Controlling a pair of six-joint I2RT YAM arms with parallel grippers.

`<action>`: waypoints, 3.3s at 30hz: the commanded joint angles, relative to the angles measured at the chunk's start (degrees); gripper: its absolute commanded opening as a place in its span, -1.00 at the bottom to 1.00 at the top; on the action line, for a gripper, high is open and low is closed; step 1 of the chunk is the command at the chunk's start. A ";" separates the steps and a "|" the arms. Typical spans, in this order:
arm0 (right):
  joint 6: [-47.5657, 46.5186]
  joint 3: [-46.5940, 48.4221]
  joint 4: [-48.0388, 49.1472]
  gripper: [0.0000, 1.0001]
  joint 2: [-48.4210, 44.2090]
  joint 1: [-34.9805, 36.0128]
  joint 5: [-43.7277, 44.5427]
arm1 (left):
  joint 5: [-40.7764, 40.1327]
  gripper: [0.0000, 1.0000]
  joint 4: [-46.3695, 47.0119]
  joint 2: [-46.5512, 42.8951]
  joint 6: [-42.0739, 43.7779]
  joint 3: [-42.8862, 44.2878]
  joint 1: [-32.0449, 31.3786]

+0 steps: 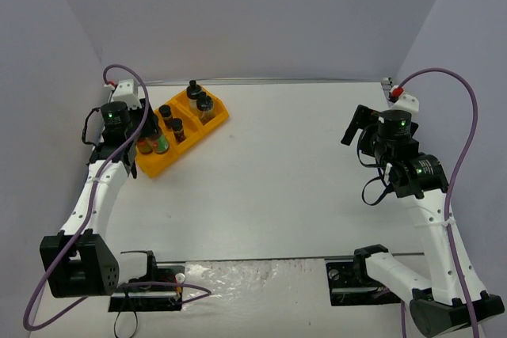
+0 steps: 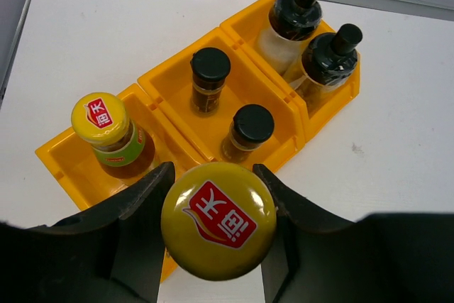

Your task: Organize the condiment bottles

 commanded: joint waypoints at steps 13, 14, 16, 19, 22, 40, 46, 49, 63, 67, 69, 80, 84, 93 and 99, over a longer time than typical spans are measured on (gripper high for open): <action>0.90 -3.55 6.69 1.00 -0.24 -0.65 -2.53 | -4.68 -1.00 14.57 2.18 0.40 1.04 2.38; 0.90 -3.60 6.80 1.00 -0.35 -0.65 -2.59 | -5.00 -1.00 14.79 2.66 0.30 0.88 2.43; 1.04 -3.75 6.81 1.00 -0.56 -0.63 -2.82 | -5.79 -1.00 15.37 3.24 0.21 0.44 2.46; 1.30 -4.21 6.92 1.00 -0.91 -0.65 -3.15 | -6.58 -1.00 16.64 3.94 0.23 -0.36 2.46; 1.42 -4.58 6.96 1.00 -1.28 -0.59 -3.22 | -7.56 -1.00 17.81 4.68 0.01 -1.09 2.46; 1.98 -4.78 7.25 1.00 -1.74 -0.65 -3.85 | -8.96 -1.00 21.19 8.50 -1.17 -3.88 2.29; 1.95 -4.73 7.31 1.00 -1.86 -0.60 -3.75 | -8.83 -1.00 21.24 8.97 -1.86 -4.23 2.29; 1.96 -4.60 7.31 1.00 -1.91 -0.66 -3.77 | -9.34 -1.00 20.46 9.11 -1.97 -4.05 2.20; 2.04 -4.78 7.15 1.00 -2.44 -0.58 -3.76 | -11.27 0.32 19.08 8.93 -2.14 -3.98 1.76; 2.13 -4.92 7.13 1.00 -2.58 -0.65 -3.73 | -11.76 0.43 18.86 8.57 -1.89 -4.10 1.67; 2.18 -5.00 7.18 1.00 -2.66 -0.65 -3.76 | -11.99 0.45 18.70 8.22 -1.84 -4.19 1.62; 2.71 -4.99 7.06 1.00 -2.88 -0.58 -4.03 | -13.88 0.48 12.73 2.27 -4.53 -3.68 0.05; 3.05 -4.76 6.70 1.00 -3.08 -0.65 -4.20 | -16.99 0.48 8.24 -1.34 -4.80 -3.22 -2.10; 3.43 -5.12 5.57 1.00 -4.48 -0.66 -4.38 | -27.66 0.51 -6.94 -13.49 -4.20 0.33 -11.77; 3.00 -2.57 4.19 1.00 -4.39 -0.65 -4.87 | -26.24 0.54 -25.98 -11.73 -5.13 16.85 -20.97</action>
